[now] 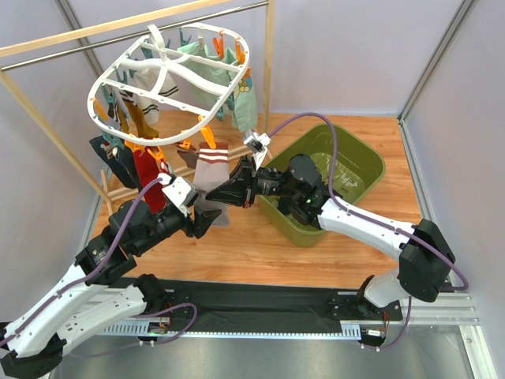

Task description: Remove the socks clipped to the hanger

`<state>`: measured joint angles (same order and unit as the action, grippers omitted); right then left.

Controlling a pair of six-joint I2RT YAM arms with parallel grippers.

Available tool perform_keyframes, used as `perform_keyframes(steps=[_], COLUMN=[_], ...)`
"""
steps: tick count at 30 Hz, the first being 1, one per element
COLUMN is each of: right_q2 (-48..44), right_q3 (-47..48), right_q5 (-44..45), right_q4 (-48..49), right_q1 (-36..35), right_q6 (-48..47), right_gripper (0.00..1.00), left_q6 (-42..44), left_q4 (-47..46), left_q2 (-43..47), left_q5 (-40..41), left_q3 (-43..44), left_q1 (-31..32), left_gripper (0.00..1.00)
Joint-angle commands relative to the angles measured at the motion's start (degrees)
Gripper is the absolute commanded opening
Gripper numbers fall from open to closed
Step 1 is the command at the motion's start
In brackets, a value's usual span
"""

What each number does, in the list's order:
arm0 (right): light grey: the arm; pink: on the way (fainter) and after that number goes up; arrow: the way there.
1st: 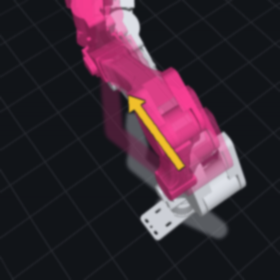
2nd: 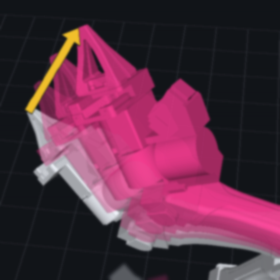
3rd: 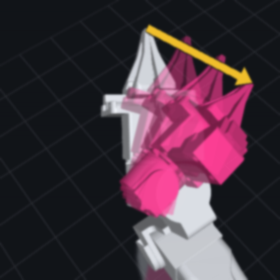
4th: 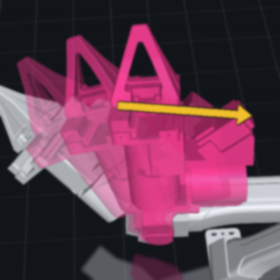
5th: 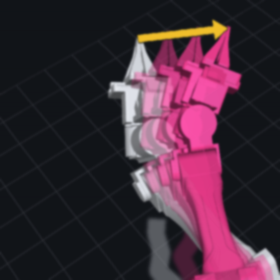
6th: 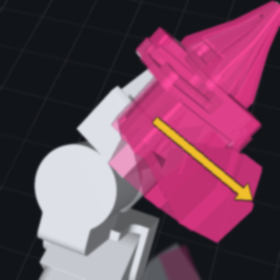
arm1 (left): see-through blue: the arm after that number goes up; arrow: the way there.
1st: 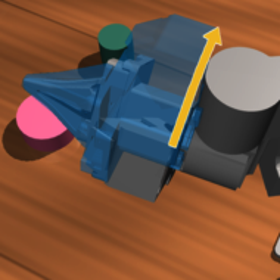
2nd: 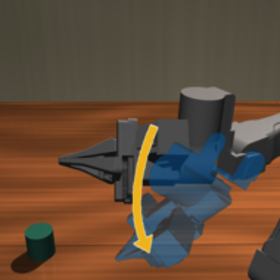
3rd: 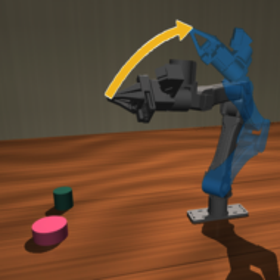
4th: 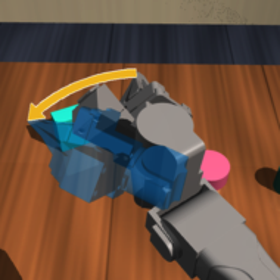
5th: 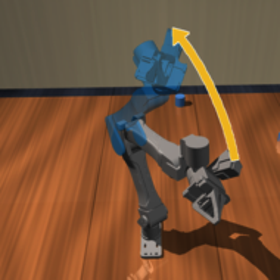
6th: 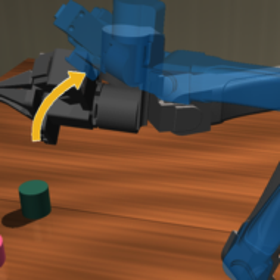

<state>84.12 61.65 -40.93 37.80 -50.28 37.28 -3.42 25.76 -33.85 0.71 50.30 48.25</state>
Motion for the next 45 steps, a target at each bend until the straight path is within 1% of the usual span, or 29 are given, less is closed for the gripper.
perform_keyframes(steps=[1,3,4,5,6,7,8,9,10,11,12,13,16,18,19,20,24,26,30,38,45], right_q2=[-1.6,-1.3,-1.3,-1.4,-1.6,-1.8,-2.2,-3.3,-3.9,-4.5,-4.8,-5.0,-4.3,-3.2,-2.7,-1.8,1.4,3.2,8.2,12.6,15.5], right_q3=[0.4,0.5,0.5,0.9,1.1,1.4,2.2,2.6,3.1,3.6,5.0,6.0,11.3,14.5,17.7,19.1,26.2,30.6,36.0,38.8,39.2], right_q5=[-1.2,-1.1,-1.0,-0.9,-0.4,0.1,0.8,3.4,5.0,6.5,7.8,7.6,4.2,1.7,1.0,0.2,-1.2,-2.1,-5.7,-9.5,-11.6], right_q4=[4.1,3.6,3.1,2.2,-0.3,-2.1,-4.5,-9.6,-12.1,-14.4,-16.3,-19.7,-25.0,-28.5,-29.5,-31.2,-32.8,-33.1,-32.4,-26.7,-16.4], right_q1=[-0.8,-1.0,-1.0,-1.0,-1.0,-1.0,-0.9,-1.0,-0.6,-0.4,-0.1,1.4,4.4,5.3,5.5,5.5,5.8,6.2,6.6,6.8,6.9], right_q6=[1.7,1.6,0.9,0.3,-0.7,-1.9,-5.4,-7.5,-9.2,-12.9,-14.1,-15.2,-17.1,-19.4,-20.4,-22.8,-24.3,-23.7,-21.9,-16.9,-8.4], right_gripper=[0.01,0.04,0.11,0.15,0.21,0.34,0.41,0.46,0.56,0.59,0.62,0.69,0.8,0.83,0.86,0.87,0.88,0.89,0.89,0.94,0.96], left_q6=[1.4,1.3,1.4,1.5,1.7,1.8,1.8,1.9,1.8,1.8,1.8,1.7,1.7,1.7,1.8,1.9,2.1,2.1,1.8,2.0,2.8], left_q4=[-0.6,-0.7,-0.6,-0.5,-0.4,-0.3,-0.2,-0.2,-0.1,0.1,0.1,-0.1,-0.8,-1.1,-1.2,-1.3,-1.3,-1.1,-0.5,1.9,2.7], left_q2=[0.5,0.5,0.5,0.4,0.5,0.4,0.4,0.4,0.4,0.4,0.4,0.5,1.2,1.8,1.9,1.9,2.0,1.9,1.9,2.0,1.7], left_q5=[0.3,-0.2,-0.4,-0.4,-1.5,-1.9,-2.3,-3.3,-3.8,-4.2,-4.6,-5.4,-7.3,-8.3,-8.5,-8.9,-9.6,-9.9,-12.5,-16.6,-18.9], left_q3=[1.6,1.6,1.6,1.7,1.8,1.9,1.9,1.9,2.0,2.0,2.1,2.0,2.0,1.8,1.8,1.8,1.8,2.1,3.4,5.3,6.5], left_q1=[-0.2,-0.3,-0.2,-0.2,-0.2,-0.2,-0.2,-0.2,-0.2,-0.2,-0.2,-0.2,-0.1,-0.2,-0.2,-0.2,-0.2,-0.2,-0.2,-0.2,-0.2], left_gripper=[0.65,0.49,0.31,0.24,0.18,0.08,0.05,0.03,0.0,0.0,0.0,0.0,0.0,0.0,0.0,0.0,0.0,0.0,0.0,0.0,0.0])
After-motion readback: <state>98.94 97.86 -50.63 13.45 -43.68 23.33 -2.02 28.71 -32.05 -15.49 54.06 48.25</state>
